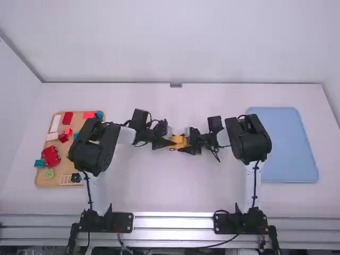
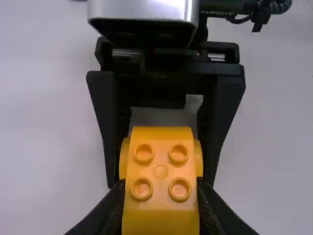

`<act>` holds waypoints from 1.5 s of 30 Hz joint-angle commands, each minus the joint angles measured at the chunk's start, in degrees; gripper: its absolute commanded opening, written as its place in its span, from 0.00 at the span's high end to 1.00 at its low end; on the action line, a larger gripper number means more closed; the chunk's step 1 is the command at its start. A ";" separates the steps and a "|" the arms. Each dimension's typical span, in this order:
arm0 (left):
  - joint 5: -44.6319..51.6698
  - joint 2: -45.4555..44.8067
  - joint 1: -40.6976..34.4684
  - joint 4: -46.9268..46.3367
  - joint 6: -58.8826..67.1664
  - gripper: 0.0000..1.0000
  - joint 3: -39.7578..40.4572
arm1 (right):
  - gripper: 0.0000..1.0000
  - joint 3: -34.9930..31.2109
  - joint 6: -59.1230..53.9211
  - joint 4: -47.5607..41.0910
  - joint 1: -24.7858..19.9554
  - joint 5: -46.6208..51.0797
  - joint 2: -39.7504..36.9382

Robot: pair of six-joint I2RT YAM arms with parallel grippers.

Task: Assemble lego blocks to make yellow taxi

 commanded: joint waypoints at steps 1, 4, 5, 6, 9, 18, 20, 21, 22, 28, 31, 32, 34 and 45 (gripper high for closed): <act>-2.51 2.10 -1.38 -1.25 0.39 0.98 -0.28 | 0.49 -0.37 0.37 -0.17 0.17 -0.35 0.63; -8.55 2.10 -4.17 -1.68 0.42 0.98 -0.28 | 0.49 -0.37 0.35 -0.20 0.17 -0.35 0.63; -9.55 2.10 -4.76 -1.84 0.42 0.98 -0.28 | 0.49 -0.37 0.37 -0.20 0.17 -0.35 0.63; -11.15 2.10 -5.57 -2.03 0.44 0.98 -0.31 | 0.49 -0.37 0.35 -0.20 0.17 -0.35 0.63; -14.49 2.10 -7.43 -3.45 2.36 0.98 -0.35 | 0.49 -0.37 0.35 -0.22 0.15 -0.33 0.63; -20.55 2.10 -8.85 -7.32 6.43 0.98 -0.37 | 0.49 -0.37 0.37 -0.20 0.15 -0.28 0.63; -21.29 2.10 -9.16 -7.89 6.47 0.98 -0.37 | 0.49 -0.37 0.35 -0.20 0.17 -0.33 0.63; -21.29 2.10 -9.16 -7.91 6.47 0.98 -0.37 | 0.48 -0.37 0.35 -0.20 0.17 -0.33 0.63; -21.38 2.10 -9.16 -7.82 6.49 0.98 -0.37 | 0.49 -0.37 0.37 -0.22 0.15 -0.22 0.63; -21.75 1.88 -9.09 -7.02 6.27 0.80 0.02 | 0.48 -0.37 0.37 -0.22 0.17 -0.11 0.63; -19.47 0.81 -8.09 -7.28 6.25 0.73 -0.07 | 0.48 -0.37 0.57 -0.22 0.15 -0.13 0.63; -18.97 0.66 -7.91 -7.37 6.25 0.72 -0.07 | 0.48 -0.37 0.57 -0.22 0.17 -0.13 0.63; -13.90 -0.31 -6.01 -7.76 6.25 0.67 -0.07 | 0.48 -0.37 0.55 -0.20 0.15 -0.13 0.63; -3.15 -0.98 0.63 -5.99 6.29 0.39 0.00 | 0.47 -0.37 0.55 -0.20 0.15 -0.07 0.63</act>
